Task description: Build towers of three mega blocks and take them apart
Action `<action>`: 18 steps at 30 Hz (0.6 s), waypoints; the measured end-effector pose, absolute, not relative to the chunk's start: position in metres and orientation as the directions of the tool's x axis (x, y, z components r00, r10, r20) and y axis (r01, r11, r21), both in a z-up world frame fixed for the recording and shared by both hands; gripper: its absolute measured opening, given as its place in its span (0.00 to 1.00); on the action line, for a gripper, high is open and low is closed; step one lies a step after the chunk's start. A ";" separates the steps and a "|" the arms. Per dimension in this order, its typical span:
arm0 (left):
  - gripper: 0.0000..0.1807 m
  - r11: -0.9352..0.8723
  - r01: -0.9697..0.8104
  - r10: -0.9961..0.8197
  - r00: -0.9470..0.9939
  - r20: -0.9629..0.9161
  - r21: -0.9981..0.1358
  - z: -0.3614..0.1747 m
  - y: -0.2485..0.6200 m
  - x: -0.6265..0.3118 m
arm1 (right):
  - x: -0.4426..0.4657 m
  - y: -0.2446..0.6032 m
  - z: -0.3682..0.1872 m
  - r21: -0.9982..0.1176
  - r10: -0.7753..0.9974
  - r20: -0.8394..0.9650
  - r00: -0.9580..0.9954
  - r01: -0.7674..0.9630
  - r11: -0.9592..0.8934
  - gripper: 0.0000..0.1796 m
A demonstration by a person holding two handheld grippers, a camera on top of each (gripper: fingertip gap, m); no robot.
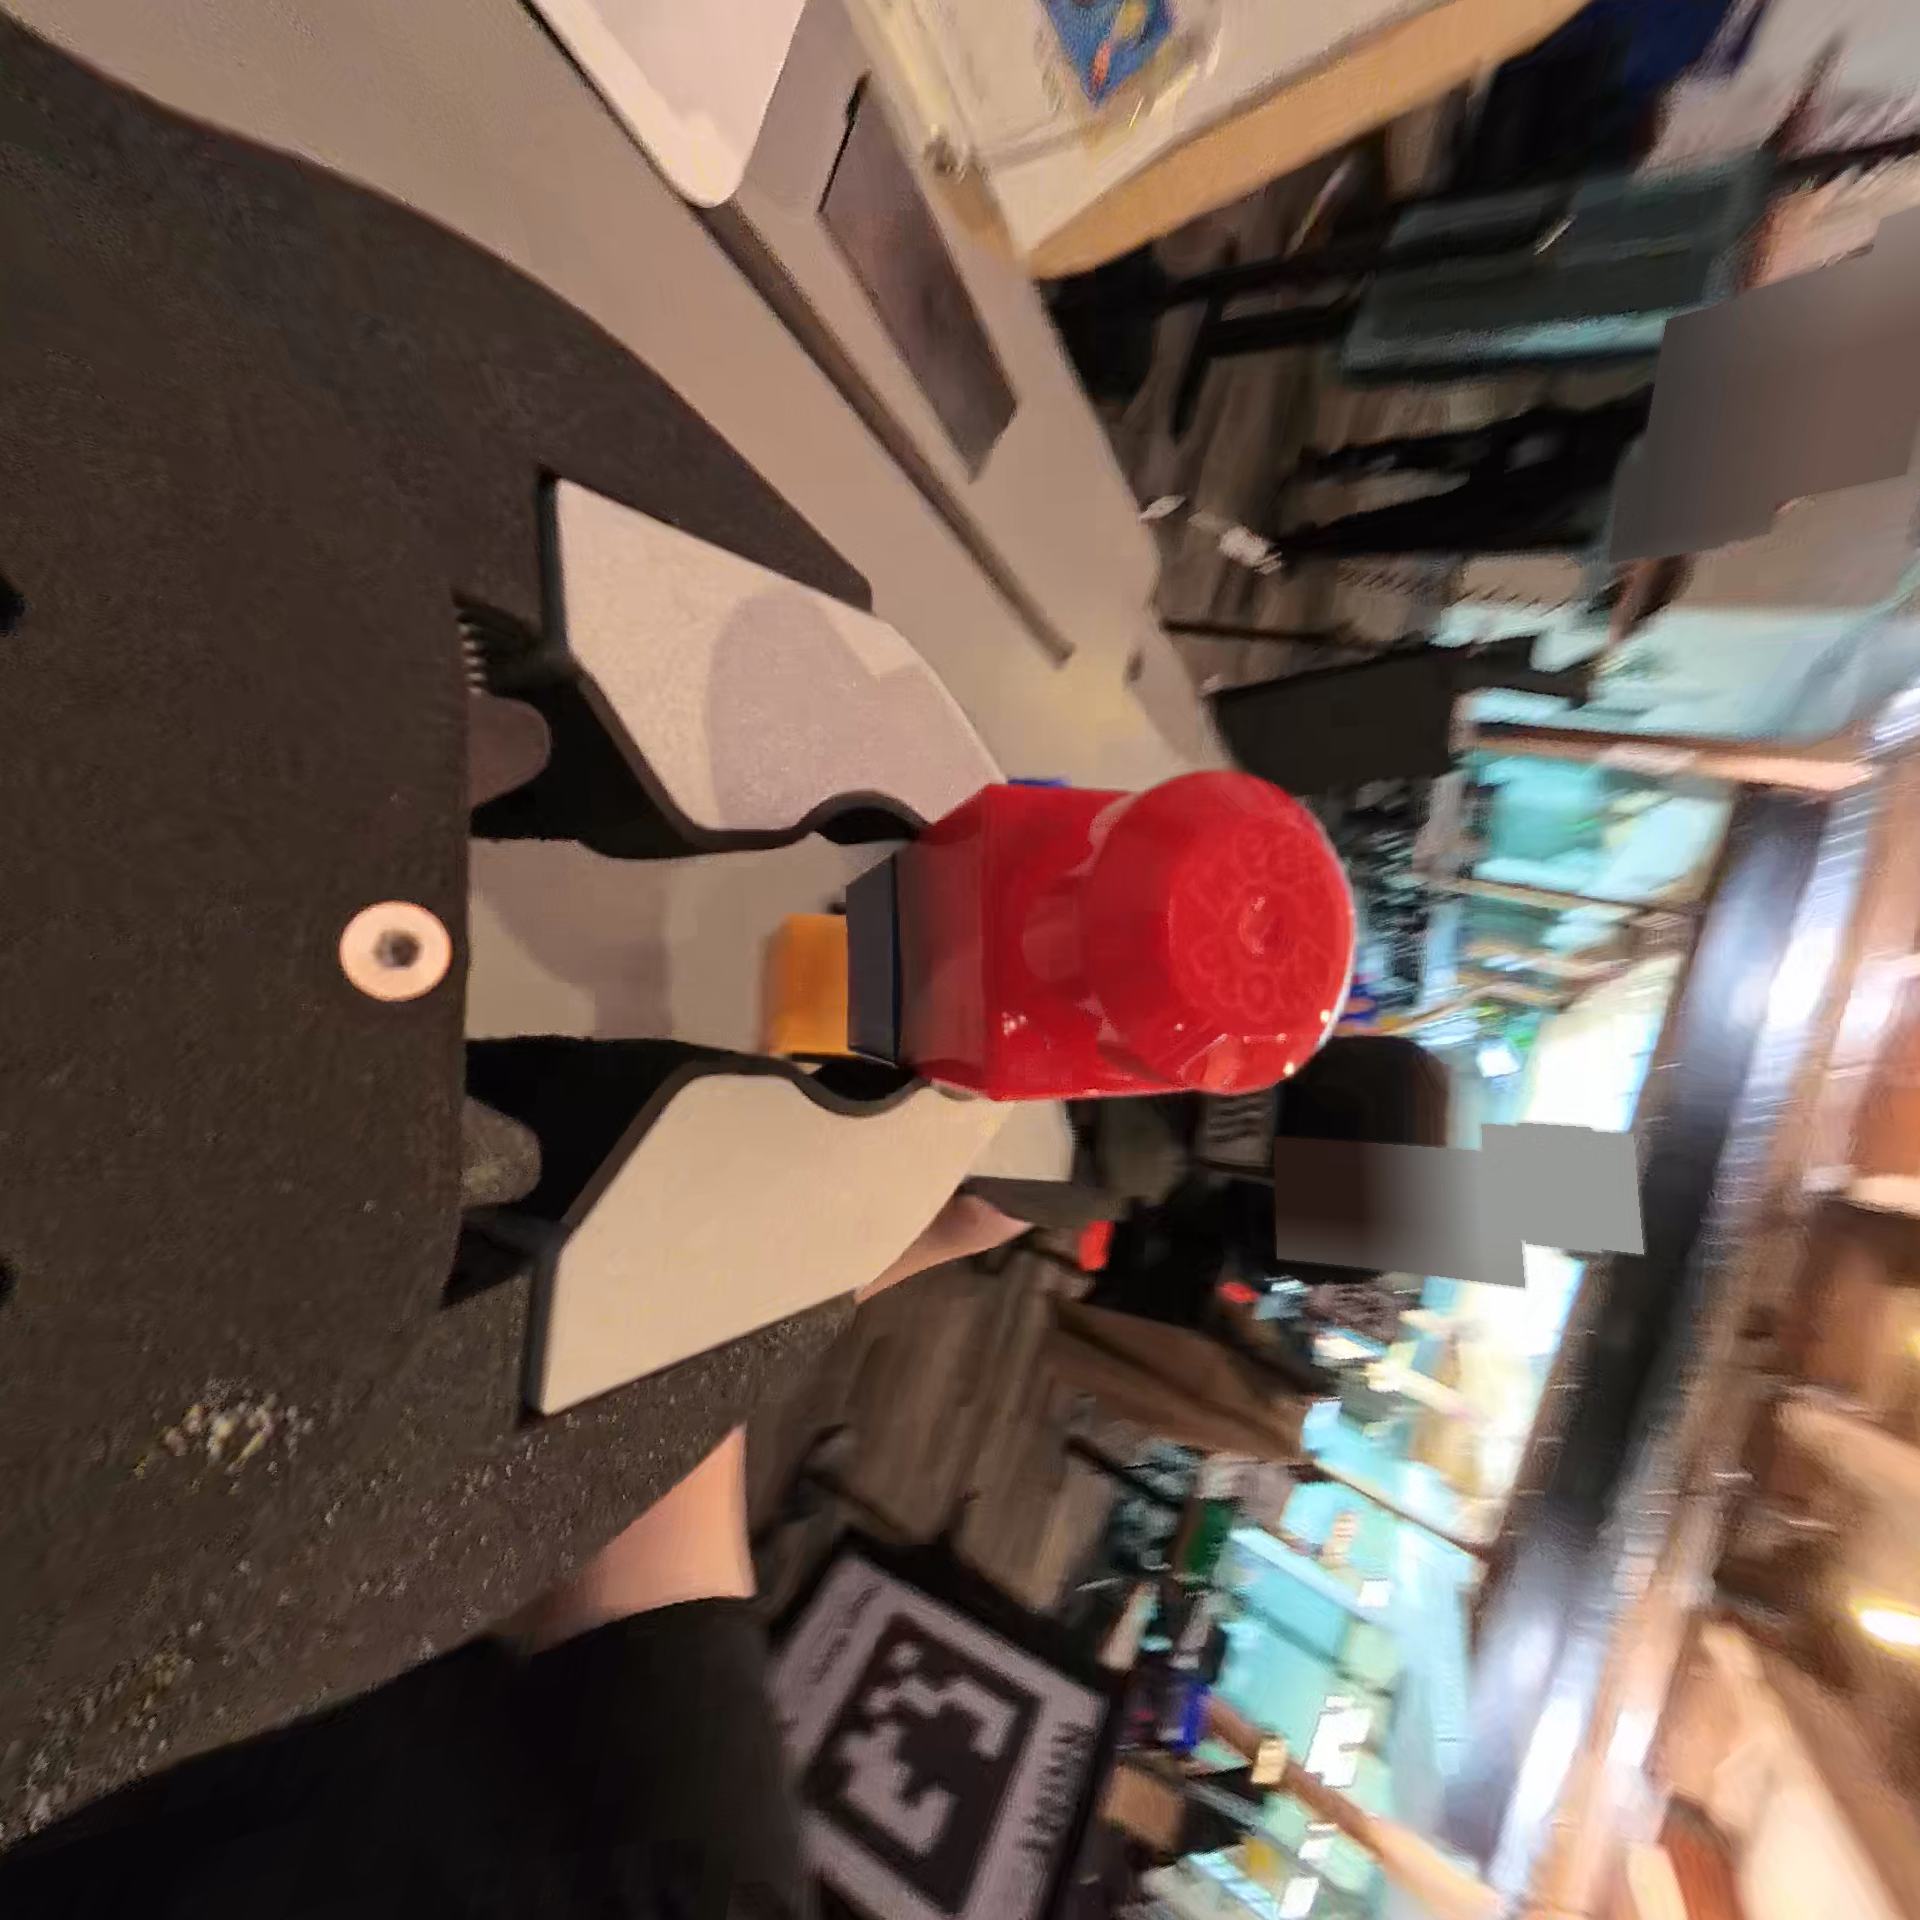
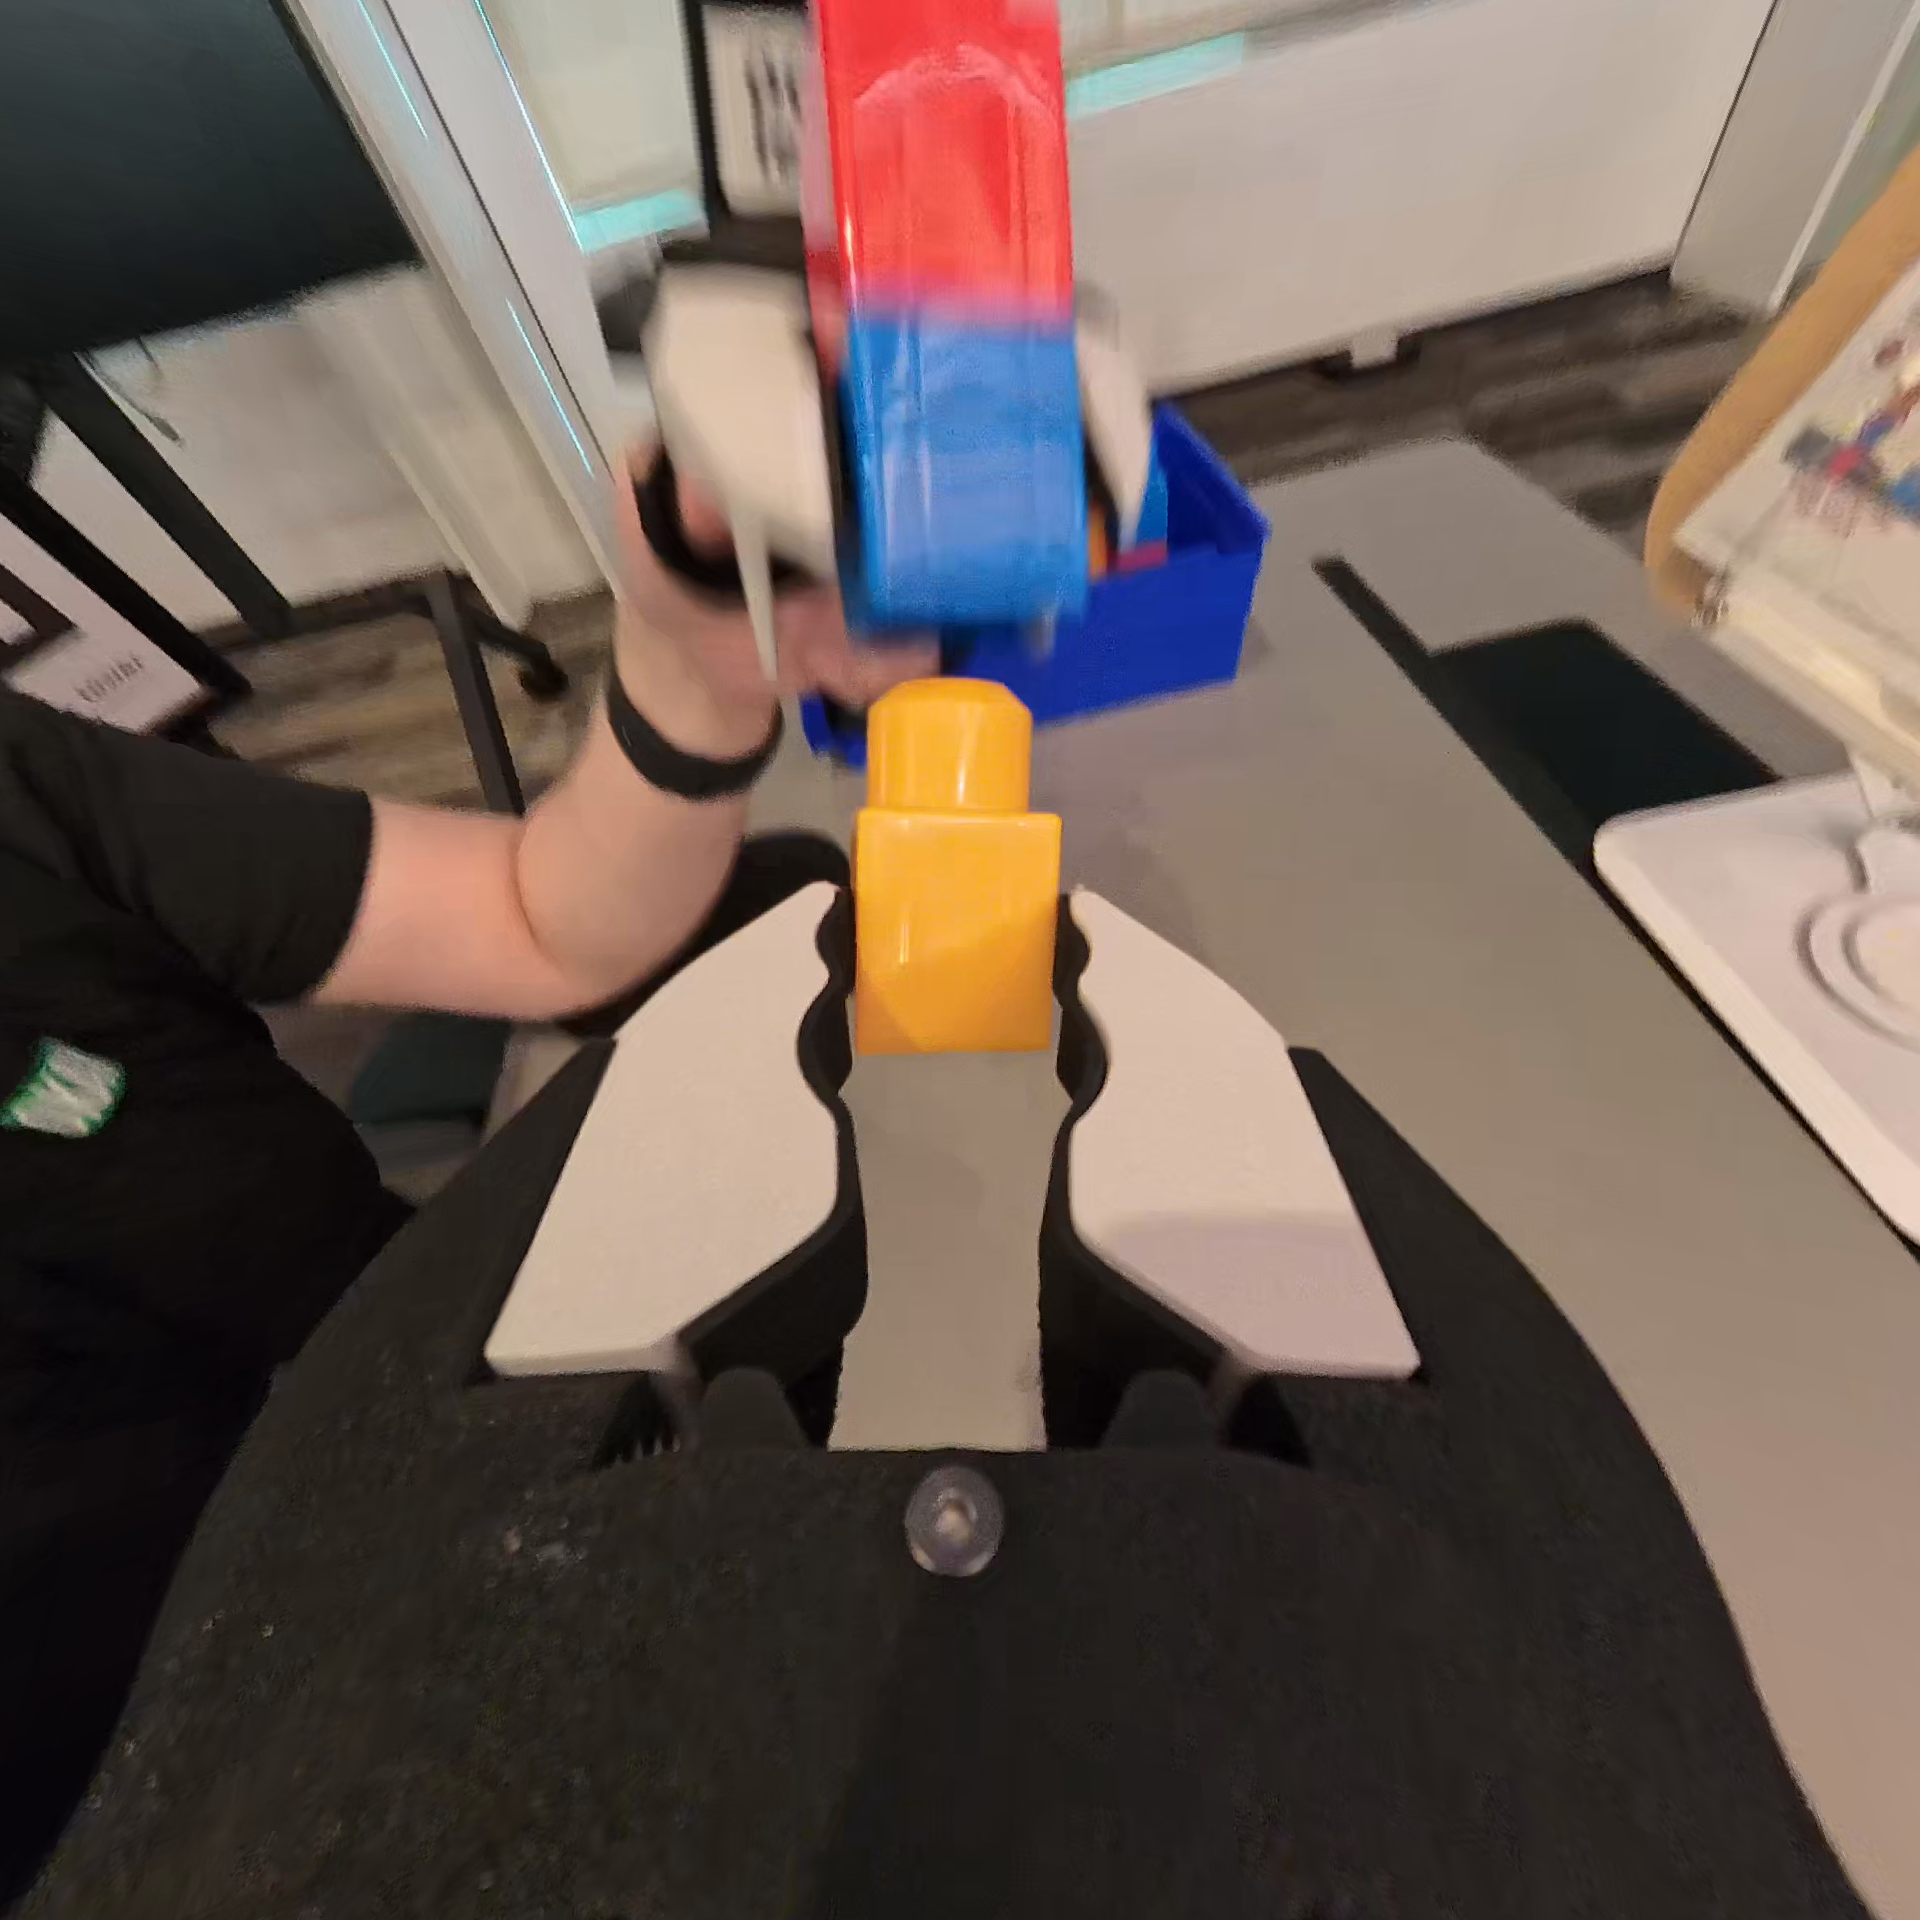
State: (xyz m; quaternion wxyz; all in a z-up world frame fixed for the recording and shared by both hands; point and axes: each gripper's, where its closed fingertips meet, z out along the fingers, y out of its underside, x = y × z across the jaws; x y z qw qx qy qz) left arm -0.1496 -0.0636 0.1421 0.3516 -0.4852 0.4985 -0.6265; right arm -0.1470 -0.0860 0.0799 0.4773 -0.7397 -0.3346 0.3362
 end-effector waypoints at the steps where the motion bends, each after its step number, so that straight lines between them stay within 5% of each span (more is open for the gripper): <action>1: 0.21 -0.295 0.034 -0.922 -0.274 0.275 -0.955 0.155 -0.052 -0.161 | -0.141 -0.087 0.069 -0.911 0.810 -0.164 0.563 0.230 -0.344 0.20; 8: 0.22 -0.220 0.010 -0.960 -0.180 0.214 -0.975 0.160 -0.027 -0.211 | -0.074 -0.091 0.086 -0.922 0.666 -0.128 0.735 0.159 -0.353 0.20; 12: 0.22 -0.216 -0.048 -0.941 -0.258 0.221 -0.975 0.156 -0.046 -0.202 | 0.091 -0.145 0.072 -0.873 0.088 0.026 0.996 0.065 -0.483 0.20; 15: 0.22 -0.205 -0.085 -0.938 -0.268 0.221 -0.975 0.147 -0.051 -0.191 | 0.192 -0.221 0.009 -0.763 -0.282 -0.068 0.957 -0.232 -0.604 0.20; 18: 0.22 -0.215 -0.118 -0.927 -0.289 0.241 -0.969 0.141 -0.056 -0.182 | 0.243 -0.268 -0.053 -0.658 -0.474 -0.200 0.857 -0.476 -0.583 0.20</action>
